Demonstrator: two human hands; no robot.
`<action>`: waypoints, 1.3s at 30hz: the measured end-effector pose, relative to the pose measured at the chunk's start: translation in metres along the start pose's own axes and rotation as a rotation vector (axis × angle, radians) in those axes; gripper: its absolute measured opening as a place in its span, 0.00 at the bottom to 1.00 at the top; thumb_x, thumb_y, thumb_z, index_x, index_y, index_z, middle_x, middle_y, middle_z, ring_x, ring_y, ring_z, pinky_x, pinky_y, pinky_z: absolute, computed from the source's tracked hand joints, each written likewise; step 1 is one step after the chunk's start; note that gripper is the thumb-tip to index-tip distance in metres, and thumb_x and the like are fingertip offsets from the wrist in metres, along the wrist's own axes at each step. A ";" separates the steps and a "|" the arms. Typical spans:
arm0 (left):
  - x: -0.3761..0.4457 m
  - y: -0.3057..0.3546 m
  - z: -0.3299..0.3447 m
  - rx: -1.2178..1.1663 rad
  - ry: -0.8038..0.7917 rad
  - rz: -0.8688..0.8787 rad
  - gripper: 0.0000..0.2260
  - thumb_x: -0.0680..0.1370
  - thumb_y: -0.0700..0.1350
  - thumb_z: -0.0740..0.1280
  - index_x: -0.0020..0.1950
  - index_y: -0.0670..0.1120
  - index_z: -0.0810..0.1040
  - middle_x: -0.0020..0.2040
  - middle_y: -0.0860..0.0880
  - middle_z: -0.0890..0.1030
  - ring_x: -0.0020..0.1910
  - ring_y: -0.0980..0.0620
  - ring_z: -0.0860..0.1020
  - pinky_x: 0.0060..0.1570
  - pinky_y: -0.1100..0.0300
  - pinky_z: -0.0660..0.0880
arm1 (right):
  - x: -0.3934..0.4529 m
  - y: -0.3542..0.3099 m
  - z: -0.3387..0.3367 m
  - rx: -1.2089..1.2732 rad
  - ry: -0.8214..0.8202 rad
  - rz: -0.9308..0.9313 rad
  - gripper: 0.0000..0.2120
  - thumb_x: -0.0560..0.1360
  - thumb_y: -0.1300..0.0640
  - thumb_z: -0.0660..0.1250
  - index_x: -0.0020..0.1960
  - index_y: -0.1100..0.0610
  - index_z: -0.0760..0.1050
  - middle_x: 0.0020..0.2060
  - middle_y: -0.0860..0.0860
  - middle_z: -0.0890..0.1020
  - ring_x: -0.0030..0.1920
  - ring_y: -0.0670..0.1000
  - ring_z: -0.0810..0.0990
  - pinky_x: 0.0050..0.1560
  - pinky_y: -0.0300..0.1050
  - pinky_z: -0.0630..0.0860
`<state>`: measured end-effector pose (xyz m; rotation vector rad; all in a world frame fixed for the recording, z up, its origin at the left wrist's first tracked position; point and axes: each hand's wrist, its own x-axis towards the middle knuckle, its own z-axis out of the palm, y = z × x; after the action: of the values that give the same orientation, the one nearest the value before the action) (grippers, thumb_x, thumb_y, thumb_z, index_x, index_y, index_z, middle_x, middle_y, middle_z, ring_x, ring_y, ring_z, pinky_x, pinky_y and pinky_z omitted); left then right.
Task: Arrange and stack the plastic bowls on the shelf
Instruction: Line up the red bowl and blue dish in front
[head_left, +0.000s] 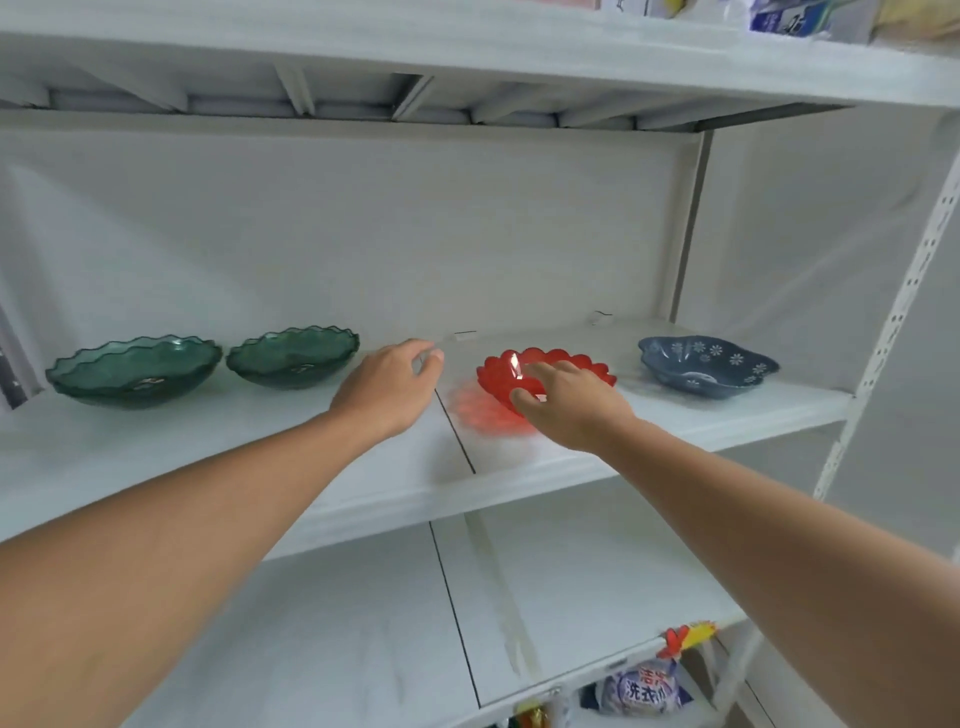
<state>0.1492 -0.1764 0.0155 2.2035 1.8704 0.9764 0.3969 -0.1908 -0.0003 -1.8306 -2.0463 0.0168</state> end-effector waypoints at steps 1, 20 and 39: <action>0.003 0.005 0.006 -0.010 -0.019 0.007 0.24 0.85 0.62 0.55 0.76 0.55 0.77 0.75 0.51 0.79 0.74 0.45 0.76 0.69 0.49 0.73 | -0.004 0.006 -0.002 -0.012 -0.004 0.021 0.32 0.78 0.34 0.54 0.80 0.43 0.68 0.74 0.51 0.75 0.71 0.59 0.74 0.63 0.57 0.74; 0.058 0.101 0.115 0.180 -0.017 -0.189 0.27 0.83 0.59 0.52 0.78 0.51 0.72 0.76 0.46 0.74 0.73 0.40 0.72 0.56 0.46 0.70 | 0.011 0.190 -0.041 -0.053 0.059 0.176 0.27 0.79 0.38 0.54 0.75 0.43 0.71 0.68 0.54 0.77 0.67 0.61 0.76 0.60 0.57 0.75; 0.130 0.136 0.186 -0.136 0.145 -0.697 0.12 0.80 0.37 0.60 0.54 0.37 0.82 0.42 0.37 0.83 0.30 0.43 0.78 0.27 0.57 0.69 | 0.105 0.375 -0.051 -0.087 0.263 0.130 0.15 0.80 0.49 0.57 0.61 0.53 0.77 0.58 0.54 0.78 0.60 0.60 0.73 0.48 0.53 0.73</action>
<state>0.3674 -0.0309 -0.0170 1.2604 2.2927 1.0747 0.7617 -0.0488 -0.0240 -1.9023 -1.7713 -0.2671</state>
